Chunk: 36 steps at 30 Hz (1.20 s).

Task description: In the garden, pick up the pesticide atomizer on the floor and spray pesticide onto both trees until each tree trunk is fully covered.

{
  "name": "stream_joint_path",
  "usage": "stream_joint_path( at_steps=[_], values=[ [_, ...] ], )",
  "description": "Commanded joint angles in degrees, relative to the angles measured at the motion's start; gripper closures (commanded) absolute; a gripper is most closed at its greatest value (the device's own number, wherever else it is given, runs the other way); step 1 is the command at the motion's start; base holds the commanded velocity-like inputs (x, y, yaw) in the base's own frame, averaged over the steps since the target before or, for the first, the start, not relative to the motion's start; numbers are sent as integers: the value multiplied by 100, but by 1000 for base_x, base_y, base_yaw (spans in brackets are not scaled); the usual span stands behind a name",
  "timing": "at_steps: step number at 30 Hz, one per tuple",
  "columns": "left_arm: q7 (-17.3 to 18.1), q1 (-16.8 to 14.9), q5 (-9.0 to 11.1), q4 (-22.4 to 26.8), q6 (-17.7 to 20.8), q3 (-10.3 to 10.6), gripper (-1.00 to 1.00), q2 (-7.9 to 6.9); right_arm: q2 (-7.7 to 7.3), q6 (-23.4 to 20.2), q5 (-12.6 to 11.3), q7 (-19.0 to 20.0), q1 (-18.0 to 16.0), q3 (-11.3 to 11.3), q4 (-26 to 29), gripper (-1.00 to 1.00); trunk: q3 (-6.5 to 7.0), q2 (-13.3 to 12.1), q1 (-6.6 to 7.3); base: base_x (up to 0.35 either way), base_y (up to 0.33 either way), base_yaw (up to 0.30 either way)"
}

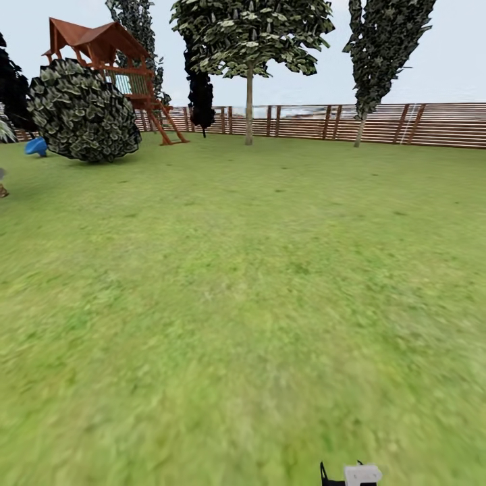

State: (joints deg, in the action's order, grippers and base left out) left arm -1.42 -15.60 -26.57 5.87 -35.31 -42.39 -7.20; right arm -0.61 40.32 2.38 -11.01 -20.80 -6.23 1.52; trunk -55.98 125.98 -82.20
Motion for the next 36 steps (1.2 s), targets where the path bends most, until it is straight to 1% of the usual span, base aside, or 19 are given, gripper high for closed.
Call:
stream_joint_path(
  at_steps=[1,36],
  values=[
    [-9,-4,-59,-7,-20,-41,100,-1,0,2,26,-60,-3,-45,-4,-100,-5,2,-3,339,0,0],
    [-9,-4,-50,-7,-19,-41,100,-1,0,2,26,-60,-3,-45,-4,-100,-5,2,-3,339,0,0]
  ],
)
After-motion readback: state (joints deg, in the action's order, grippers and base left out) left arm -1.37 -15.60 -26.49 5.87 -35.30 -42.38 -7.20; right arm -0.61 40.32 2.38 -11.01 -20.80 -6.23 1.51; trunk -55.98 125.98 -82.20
